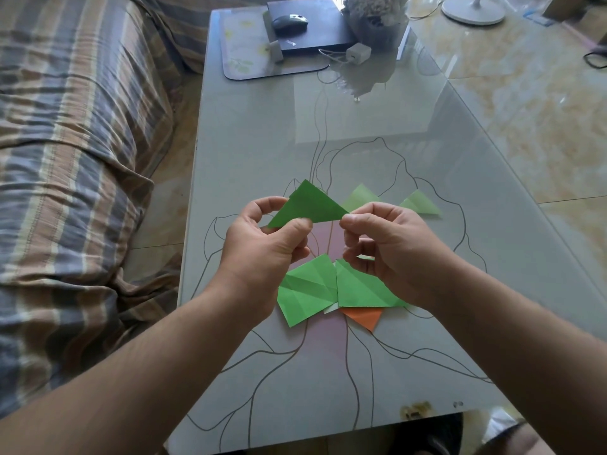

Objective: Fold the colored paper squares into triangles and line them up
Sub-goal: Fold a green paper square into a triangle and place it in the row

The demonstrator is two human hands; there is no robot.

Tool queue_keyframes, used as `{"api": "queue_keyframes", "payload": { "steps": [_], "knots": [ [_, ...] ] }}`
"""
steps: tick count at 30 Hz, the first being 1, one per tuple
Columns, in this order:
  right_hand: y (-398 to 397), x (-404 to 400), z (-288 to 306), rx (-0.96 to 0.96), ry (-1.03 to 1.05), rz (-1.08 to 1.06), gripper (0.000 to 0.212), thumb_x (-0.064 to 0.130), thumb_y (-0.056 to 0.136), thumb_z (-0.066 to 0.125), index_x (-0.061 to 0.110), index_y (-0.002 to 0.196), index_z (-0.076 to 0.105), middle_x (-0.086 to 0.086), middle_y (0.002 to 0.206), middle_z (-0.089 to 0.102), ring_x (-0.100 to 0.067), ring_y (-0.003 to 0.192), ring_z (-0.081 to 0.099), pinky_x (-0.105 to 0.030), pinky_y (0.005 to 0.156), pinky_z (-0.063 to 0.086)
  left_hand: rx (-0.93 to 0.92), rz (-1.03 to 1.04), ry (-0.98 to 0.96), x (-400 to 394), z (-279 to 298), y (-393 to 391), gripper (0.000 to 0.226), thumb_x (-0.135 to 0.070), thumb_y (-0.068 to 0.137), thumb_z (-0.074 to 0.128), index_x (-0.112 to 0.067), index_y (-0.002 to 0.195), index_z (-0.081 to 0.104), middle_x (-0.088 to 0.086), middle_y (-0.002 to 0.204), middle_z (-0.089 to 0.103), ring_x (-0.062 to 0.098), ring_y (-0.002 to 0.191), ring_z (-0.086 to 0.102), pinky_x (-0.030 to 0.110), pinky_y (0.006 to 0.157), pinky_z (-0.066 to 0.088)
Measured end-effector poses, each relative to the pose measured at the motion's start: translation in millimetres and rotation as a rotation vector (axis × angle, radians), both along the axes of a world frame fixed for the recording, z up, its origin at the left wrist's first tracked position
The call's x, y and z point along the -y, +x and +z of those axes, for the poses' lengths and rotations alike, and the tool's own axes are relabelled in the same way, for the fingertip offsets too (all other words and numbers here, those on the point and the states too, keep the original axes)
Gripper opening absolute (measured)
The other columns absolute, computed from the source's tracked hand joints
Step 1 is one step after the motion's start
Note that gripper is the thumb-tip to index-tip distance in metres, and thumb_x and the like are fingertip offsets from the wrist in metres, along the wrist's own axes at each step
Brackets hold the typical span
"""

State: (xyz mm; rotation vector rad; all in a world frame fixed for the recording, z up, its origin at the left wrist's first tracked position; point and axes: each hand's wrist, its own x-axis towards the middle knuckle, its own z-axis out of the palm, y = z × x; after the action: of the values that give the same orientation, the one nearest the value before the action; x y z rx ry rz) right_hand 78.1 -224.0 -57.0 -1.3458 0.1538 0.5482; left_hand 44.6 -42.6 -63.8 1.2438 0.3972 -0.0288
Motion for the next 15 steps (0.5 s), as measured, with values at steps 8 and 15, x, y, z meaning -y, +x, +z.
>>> {"api": "queue_keyframes", "payload": {
  "steps": [8, 15],
  "knots": [
    [0.7, -0.7, -0.3, -0.017, -0.015, -0.036, 0.018, 0.017, 0.098, 0.066, 0.014, 0.08, 0.064, -0.004, 0.066, 0.061, -0.02, 0.058, 0.059, -0.038, 0.071, 0.047, -0.01, -0.004, -0.021, 1.8, 2.0, 0.2, 0.039, -0.004, 0.088, 0.076, -0.024, 0.117, 0.058, -0.004, 0.067, 0.068, 0.014, 0.069, 0.067, 0.027, 0.069, 0.058],
    [0.3, -0.3, 0.6, 0.054, -0.143, 0.045, 0.011, 0.027, 0.095, 0.07, 0.02, 0.087, 0.069, -0.003, 0.074, 0.065, -0.019, 0.061, 0.061, -0.037, 0.073, 0.048, -0.035, -0.061, -0.012, 1.8, 0.1, 0.7, 0.039, 0.001, 0.091, 0.071, -0.021, 0.12, 0.056, -0.006, 0.061, 0.064, 0.012, 0.062, 0.061, 0.029, 0.069, 0.059]
  ]
}}
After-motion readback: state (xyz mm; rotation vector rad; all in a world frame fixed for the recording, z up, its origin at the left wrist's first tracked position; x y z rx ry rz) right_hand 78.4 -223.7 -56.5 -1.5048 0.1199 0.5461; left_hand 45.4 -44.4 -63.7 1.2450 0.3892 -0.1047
